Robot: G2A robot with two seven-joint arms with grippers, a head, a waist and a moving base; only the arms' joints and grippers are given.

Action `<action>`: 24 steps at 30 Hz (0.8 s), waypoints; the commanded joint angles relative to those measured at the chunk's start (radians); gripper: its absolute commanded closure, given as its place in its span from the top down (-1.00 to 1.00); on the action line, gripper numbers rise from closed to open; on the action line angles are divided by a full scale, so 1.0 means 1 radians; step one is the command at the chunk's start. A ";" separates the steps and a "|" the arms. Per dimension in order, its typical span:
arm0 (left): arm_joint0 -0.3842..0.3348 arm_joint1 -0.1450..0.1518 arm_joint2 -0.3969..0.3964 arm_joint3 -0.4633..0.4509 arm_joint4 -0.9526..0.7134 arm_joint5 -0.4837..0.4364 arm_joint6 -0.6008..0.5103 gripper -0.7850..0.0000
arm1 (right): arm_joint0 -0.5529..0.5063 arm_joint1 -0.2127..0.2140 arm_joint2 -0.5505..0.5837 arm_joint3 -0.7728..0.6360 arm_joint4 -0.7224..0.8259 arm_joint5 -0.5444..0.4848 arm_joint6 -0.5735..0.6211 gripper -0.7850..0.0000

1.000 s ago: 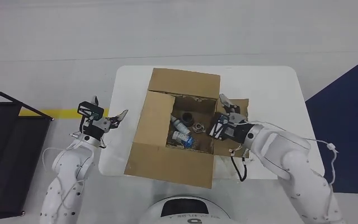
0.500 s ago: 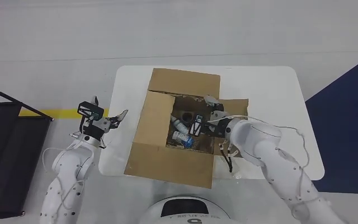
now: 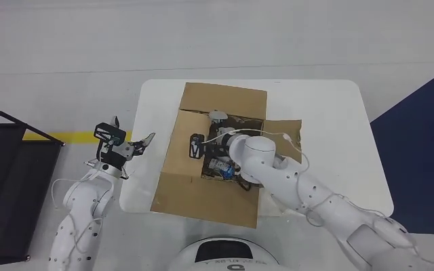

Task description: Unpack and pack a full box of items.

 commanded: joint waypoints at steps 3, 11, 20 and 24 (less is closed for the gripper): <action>0.000 0.000 0.000 0.000 0.000 0.000 0.000 1.00 | 0.017 -0.019 0.008 -0.003 0.040 0.047 -0.076 1.00; 0.000 0.000 0.000 0.000 0.000 0.000 0.000 1.00 | -0.031 -0.015 0.085 -0.030 0.129 0.058 -0.301 1.00; -0.009 0.002 -0.125 0.024 -0.164 0.049 0.072 1.00 | 0.040 -0.068 0.021 -0.051 0.136 0.112 -0.249 1.00; -0.030 0.009 -0.218 0.075 -0.278 0.000 0.066 1.00 | 0.120 -0.119 -0.054 0.001 0.141 0.136 -0.196 1.00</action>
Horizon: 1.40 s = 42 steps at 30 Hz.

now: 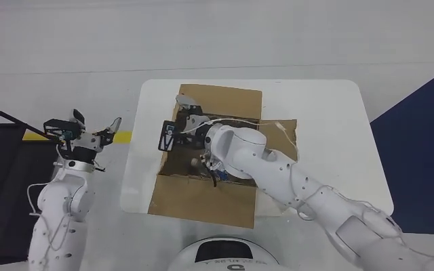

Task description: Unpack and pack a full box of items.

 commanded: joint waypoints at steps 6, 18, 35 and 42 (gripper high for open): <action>-0.019 0.011 -0.100 0.079 -0.116 -0.089 -0.008 1.00 | 0.140 -0.117 -0.133 0.156 0.027 0.079 0.047 1.00; -0.030 0.020 -0.097 0.102 -0.100 -0.157 -0.020 1.00 | 0.302 -0.332 -0.252 0.508 0.181 0.032 0.195 1.00; -0.118 0.024 -0.002 0.200 -0.070 -0.198 -0.080 1.00 | -0.055 -0.145 0.185 0.029 0.188 -0.291 0.123 1.00; -0.118 0.024 -0.002 0.200 -0.070 -0.198 -0.080 1.00 | -0.373 -0.044 0.499 -0.231 0.213 -0.481 0.133 1.00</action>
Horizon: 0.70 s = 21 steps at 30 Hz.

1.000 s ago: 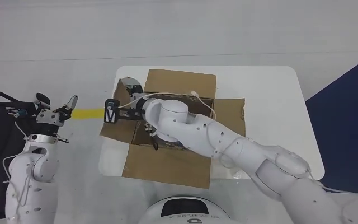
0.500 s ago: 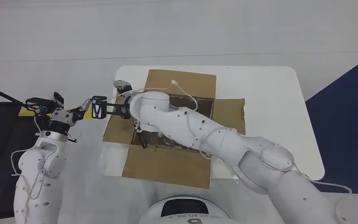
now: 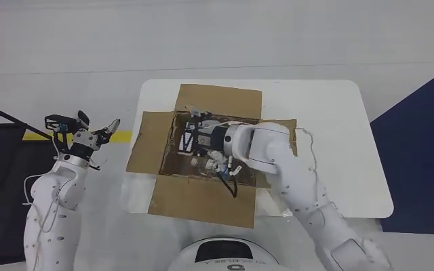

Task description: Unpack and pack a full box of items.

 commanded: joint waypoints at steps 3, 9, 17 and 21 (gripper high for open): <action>0.000 0.000 0.000 0.000 0.000 0.000 0.000 1.00 | -0.106 0.028 0.107 -0.029 0.034 -0.072 0.037 1.00; 0.000 0.000 0.000 0.000 0.000 0.000 0.000 1.00 | -0.068 0.032 0.108 0.016 0.180 -0.061 0.202 1.00; 0.000 0.000 0.000 0.000 0.000 0.000 0.000 1.00 | -0.068 0.032 0.108 0.016 0.180 -0.061 0.202 1.00; 0.000 0.000 0.000 0.000 0.000 0.000 0.000 1.00 | -0.023 0.031 0.085 0.101 0.225 -0.046 0.223 1.00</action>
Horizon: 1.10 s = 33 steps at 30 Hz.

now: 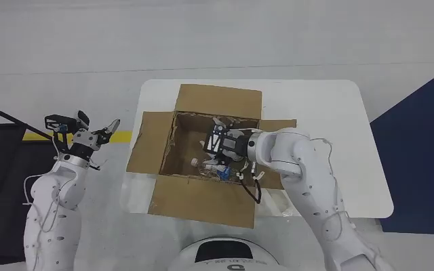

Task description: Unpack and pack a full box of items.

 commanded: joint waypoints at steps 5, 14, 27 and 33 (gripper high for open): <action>0.000 0.000 0.000 0.000 0.000 0.000 0.000 1.00 | 0.092 -0.008 -0.090 0.094 0.070 0.115 0.271 1.00; 0.000 0.000 0.000 0.000 0.000 0.000 0.000 1.00 | 0.156 -0.012 -0.163 0.101 0.102 0.243 0.443 1.00; 0.000 0.000 0.000 0.000 0.000 0.000 0.000 1.00 | 0.156 -0.012 -0.163 0.101 0.102 0.243 0.443 1.00; 0.000 0.000 0.000 0.000 0.000 0.000 0.000 1.00 | 0.156 -0.012 -0.163 0.101 0.102 0.243 0.443 1.00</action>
